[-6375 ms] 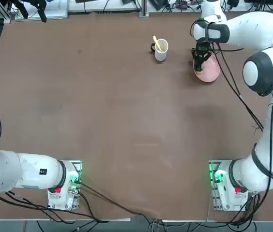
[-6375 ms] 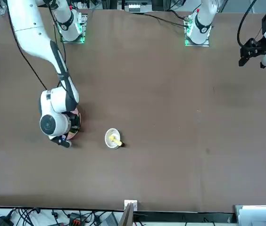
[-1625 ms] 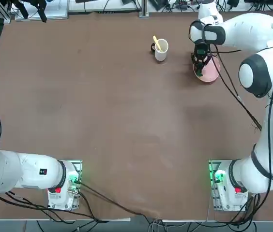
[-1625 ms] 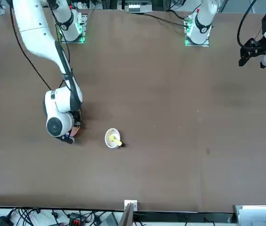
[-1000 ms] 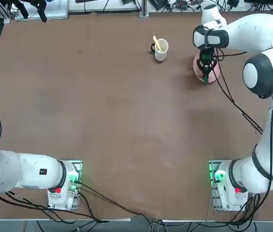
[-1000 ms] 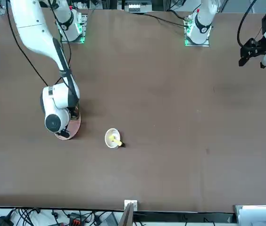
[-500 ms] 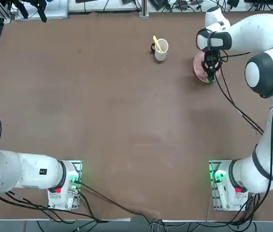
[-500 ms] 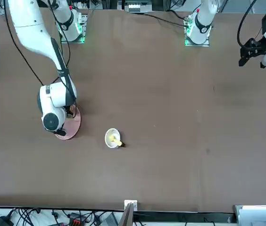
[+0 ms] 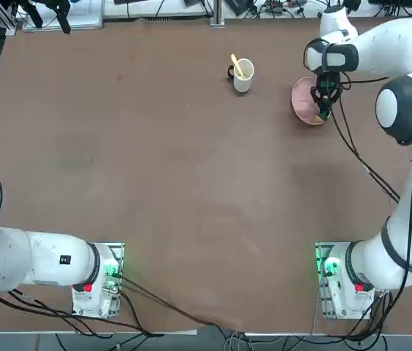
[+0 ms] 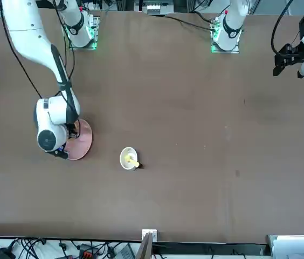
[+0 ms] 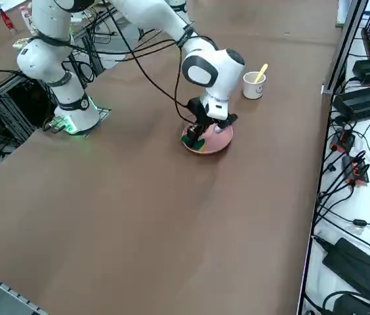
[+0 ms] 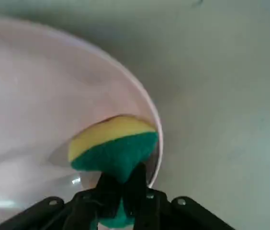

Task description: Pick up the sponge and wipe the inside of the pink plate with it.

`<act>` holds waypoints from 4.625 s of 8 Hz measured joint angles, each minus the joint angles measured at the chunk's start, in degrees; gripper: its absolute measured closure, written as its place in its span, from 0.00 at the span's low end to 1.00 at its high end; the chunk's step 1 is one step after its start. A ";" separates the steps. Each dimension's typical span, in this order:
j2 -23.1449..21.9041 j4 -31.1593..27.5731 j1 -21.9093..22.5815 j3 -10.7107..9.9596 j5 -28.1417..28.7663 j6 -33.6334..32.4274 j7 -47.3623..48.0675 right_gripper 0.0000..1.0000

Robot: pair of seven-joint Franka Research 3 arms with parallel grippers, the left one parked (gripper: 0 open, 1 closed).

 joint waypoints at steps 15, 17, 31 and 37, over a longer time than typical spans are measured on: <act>-4.40 12.82 -12.64 -0.41 7.27 -17.47 -29.44 0.93; -8.17 2.69 -15.70 -0.55 4.17 -9.54 -34.11 0.93; -19.17 -28.88 -27.58 0.42 -3.49 10.94 -44.87 0.00; -29.73 -3.66 -25.53 8.15 5.81 -12.71 -42.81 0.00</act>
